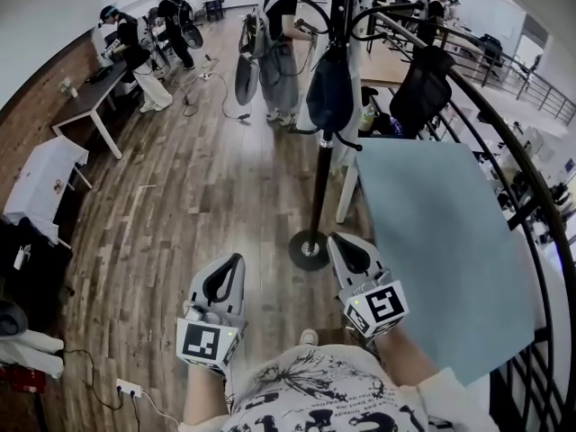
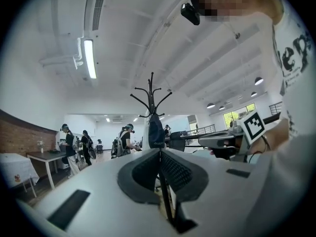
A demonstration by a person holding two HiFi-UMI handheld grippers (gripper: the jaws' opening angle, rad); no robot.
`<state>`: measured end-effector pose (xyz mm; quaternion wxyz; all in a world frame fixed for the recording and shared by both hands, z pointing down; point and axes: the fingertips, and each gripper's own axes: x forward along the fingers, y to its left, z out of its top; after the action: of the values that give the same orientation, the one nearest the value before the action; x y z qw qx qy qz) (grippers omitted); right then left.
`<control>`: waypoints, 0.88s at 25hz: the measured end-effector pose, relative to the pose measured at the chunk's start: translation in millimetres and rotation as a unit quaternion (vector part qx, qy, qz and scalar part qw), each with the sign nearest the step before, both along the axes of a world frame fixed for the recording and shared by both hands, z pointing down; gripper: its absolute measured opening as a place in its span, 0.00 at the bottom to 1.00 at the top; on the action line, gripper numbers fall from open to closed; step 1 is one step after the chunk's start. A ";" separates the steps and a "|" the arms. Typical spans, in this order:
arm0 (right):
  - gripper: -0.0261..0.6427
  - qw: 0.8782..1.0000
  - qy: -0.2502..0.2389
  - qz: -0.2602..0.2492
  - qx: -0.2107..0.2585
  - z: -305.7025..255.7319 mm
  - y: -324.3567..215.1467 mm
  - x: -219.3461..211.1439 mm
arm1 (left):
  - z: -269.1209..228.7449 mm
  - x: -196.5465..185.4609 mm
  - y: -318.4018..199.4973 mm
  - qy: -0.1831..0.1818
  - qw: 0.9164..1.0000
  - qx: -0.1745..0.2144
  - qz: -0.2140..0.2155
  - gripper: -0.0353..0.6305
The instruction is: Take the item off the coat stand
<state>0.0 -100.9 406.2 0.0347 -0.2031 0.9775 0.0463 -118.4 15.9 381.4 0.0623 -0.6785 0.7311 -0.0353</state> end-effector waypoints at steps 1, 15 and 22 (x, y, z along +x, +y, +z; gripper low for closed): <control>0.03 1.000 -0.001 0.005 0.002 -1.8 -15.0 -3.7 | -1.4 -4.0 -14.2 -0.004 1.000 0.002 0.004 0.06; 0.03 0.994 0.013 0.107 0.019 -18.9 -151.0 -55.9 | -8.3 -68.8 -176.3 0.005 0.994 0.005 0.106 0.06; 0.03 0.979 -0.004 0.202 0.038 -45.3 -200.1 -84.2 | -22.1 -105.1 -245.5 -0.011 0.982 0.016 0.190 0.06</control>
<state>-84.2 -301.0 360.9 0.0361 -0.3949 0.9138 0.0883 -223.5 -229.6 359.3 0.0861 -0.8038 0.5884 -0.0186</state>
